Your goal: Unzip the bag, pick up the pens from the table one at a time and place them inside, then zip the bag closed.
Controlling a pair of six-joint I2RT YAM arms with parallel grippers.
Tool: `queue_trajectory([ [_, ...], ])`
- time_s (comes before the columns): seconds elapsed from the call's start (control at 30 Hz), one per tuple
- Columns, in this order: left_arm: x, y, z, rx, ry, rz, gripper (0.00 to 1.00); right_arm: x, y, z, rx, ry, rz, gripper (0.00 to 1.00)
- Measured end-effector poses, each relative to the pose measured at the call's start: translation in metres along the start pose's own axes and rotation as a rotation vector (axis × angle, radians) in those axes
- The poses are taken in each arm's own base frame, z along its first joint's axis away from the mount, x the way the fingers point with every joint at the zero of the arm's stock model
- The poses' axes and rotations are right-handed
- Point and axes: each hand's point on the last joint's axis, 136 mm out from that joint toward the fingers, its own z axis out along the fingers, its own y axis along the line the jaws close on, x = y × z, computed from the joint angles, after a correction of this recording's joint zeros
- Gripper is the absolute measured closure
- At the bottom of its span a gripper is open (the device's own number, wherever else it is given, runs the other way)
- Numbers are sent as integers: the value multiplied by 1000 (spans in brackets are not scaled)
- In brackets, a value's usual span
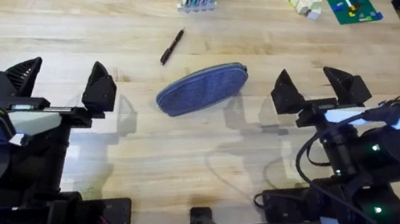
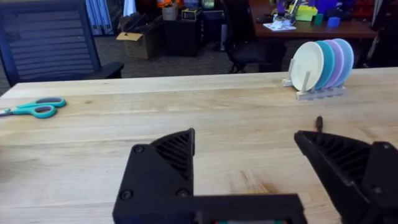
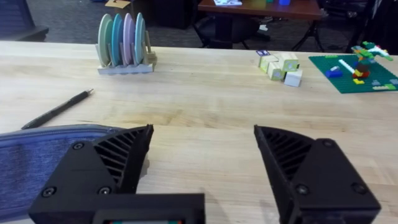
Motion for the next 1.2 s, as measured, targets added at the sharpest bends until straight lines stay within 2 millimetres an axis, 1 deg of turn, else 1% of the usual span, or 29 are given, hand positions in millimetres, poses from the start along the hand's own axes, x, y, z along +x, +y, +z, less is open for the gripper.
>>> queue_trajectory([
  [0.73, 1, 0, 0, 0, 6, 8, 6, 1, 0, 0, -1, 4, 3, 5],
  [0.83, 6, 0, -3, 1, 62, 26, 7, 3, 4, -6, -20, 70, 7, 4],
  [0.9, -1, 0, -7, 2, 77, 49, 7, 4, 5, -11, -26, 114, 10, 5],
  [0.97, -16, 0, -12, 3, 72, 76, 7, -7, 6, -15, -30, 126, 10, 5],
  [1.03, -37, 0, -18, 3, 56, 103, 7, -26, 7, -21, -34, 120, 10, 5],
  [1.13, -71, 0, -26, 3, 39, 136, 7, -62, 8, -29, -40, 99, 0, 5],
  [1.2, -88, 0, -29, 3, 42, 147, 7, -80, 8, -31, -43, 106, -6, 5],
])
